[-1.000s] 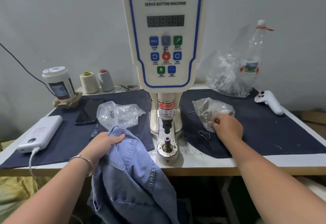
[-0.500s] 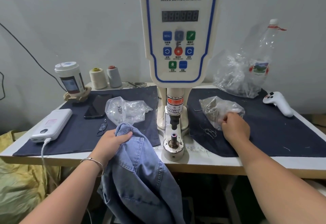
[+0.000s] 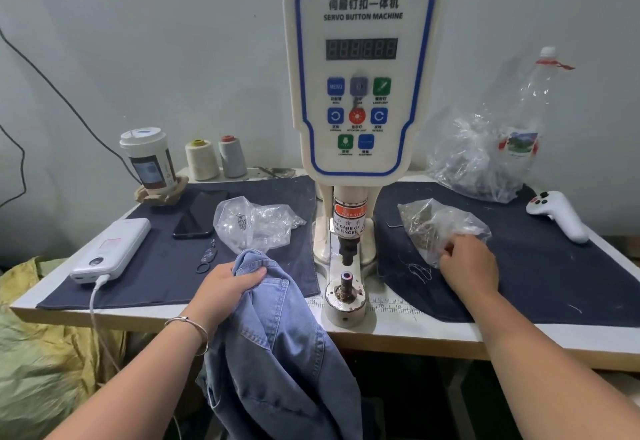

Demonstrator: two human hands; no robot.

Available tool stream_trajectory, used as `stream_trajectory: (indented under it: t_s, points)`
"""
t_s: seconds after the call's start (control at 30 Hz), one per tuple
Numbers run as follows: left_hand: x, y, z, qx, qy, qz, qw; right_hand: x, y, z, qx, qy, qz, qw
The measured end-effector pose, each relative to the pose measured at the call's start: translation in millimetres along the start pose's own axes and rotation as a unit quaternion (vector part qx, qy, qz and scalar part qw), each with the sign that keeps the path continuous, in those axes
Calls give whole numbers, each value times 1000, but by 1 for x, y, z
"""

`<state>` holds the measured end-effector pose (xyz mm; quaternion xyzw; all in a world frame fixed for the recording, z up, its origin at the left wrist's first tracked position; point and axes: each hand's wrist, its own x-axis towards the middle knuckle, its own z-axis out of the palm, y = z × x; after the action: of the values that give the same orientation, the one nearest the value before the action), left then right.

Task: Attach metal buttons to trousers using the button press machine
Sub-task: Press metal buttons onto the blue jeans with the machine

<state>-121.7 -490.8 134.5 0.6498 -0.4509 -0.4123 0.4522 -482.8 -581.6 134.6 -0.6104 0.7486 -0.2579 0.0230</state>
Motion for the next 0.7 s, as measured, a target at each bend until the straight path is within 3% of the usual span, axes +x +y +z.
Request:
stream_trajectory:
  t_s: [0.53, 0.7]
  points:
    - [-1, 3, 1, 24, -3, -2, 1000, 1, -2, 2, -35, -12, 15, 999]
    - [-1, 2, 1, 26, -2, -2, 1000, -2, -1, 0, 6, 7, 12, 1000]
